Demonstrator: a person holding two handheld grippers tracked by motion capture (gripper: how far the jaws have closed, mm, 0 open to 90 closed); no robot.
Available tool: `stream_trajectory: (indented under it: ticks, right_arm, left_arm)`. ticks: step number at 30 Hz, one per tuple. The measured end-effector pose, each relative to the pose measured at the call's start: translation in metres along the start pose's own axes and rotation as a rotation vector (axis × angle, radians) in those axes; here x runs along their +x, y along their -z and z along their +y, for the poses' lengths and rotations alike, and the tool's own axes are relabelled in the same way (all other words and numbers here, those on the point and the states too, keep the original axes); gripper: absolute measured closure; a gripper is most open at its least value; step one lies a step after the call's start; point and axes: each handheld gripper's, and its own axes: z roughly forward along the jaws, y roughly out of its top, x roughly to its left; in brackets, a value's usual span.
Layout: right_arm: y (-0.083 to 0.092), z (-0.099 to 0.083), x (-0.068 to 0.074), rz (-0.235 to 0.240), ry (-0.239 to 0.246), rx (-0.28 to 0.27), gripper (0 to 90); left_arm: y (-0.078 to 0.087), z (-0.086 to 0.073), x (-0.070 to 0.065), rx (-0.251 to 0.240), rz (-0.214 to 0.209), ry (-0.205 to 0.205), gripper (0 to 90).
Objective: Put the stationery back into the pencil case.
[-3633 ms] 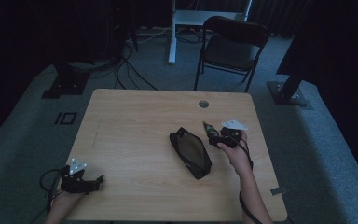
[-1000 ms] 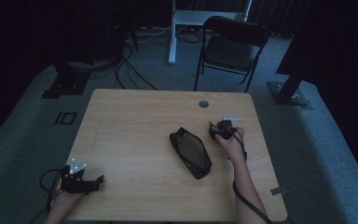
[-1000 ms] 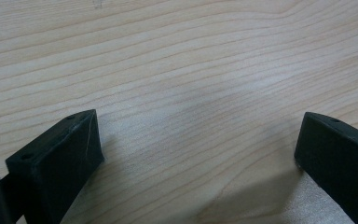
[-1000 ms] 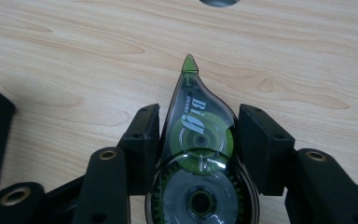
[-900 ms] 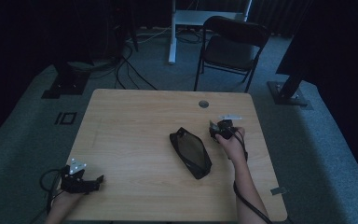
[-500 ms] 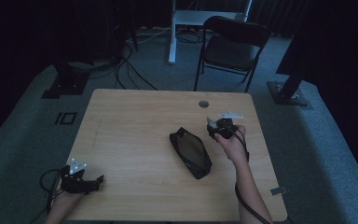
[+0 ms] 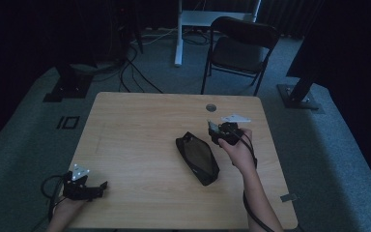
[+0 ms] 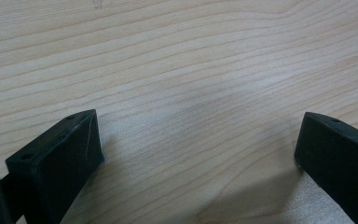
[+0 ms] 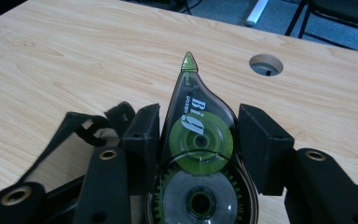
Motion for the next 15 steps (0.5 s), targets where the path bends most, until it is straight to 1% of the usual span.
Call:
stream_trajectory:
  ticks: [1, 3, 4, 6, 7, 10, 12, 15]
  right_arm:
    - [0.003, 0.002, 0.005, -0.005, 0.016, -0.004, 50.2]
    - [0.005, 0.003, 0.009, 0.011, 0.022, -0.009, 50.2]
    - [0.006, 0.004, 0.011, 0.011, 0.033, -0.006, 50.2]
    - [0.008, 0.004, 0.015, 0.021, 0.033, -0.008, 50.2]
    - [0.01, 0.005, 0.018, 0.019, 0.043, -0.006, 50.2]
    - [0.016, 0.006, 0.025, 0.018, 0.051, -0.01, 50.3]
    - [0.018, 0.007, 0.03, 0.016, 0.075, 0.001, 50.2]
    - [0.022, 0.009, 0.035, 0.026, 0.075, 0.002, 50.3]
  left_arm:
    - [0.0, 0.0, 0.0, 0.0, 0.0, 0.0, 0.8]
    - [0.0, 0.0, 0.0, 0.0, 0.0, 0.0, 0.8]
    - [0.0, 0.0, 0.0, 0.0, 0.0, 0.0, 0.8]
    - [0.0, 0.0, 0.0, 0.0, 0.0, 0.0, 0.8]
    - [0.0, 0.0, 0.0, 0.0, 0.0, 0.0, 0.8]
    - [0.0, 0.0, 0.0, 0.0, 0.0, 0.0, 0.8]
    - [0.0, 0.0, 0.0, 0.0, 0.0, 0.0, 0.8]
    - [0.0, 0.0, 0.0, 0.0, 0.0, -0.002, 0.8]
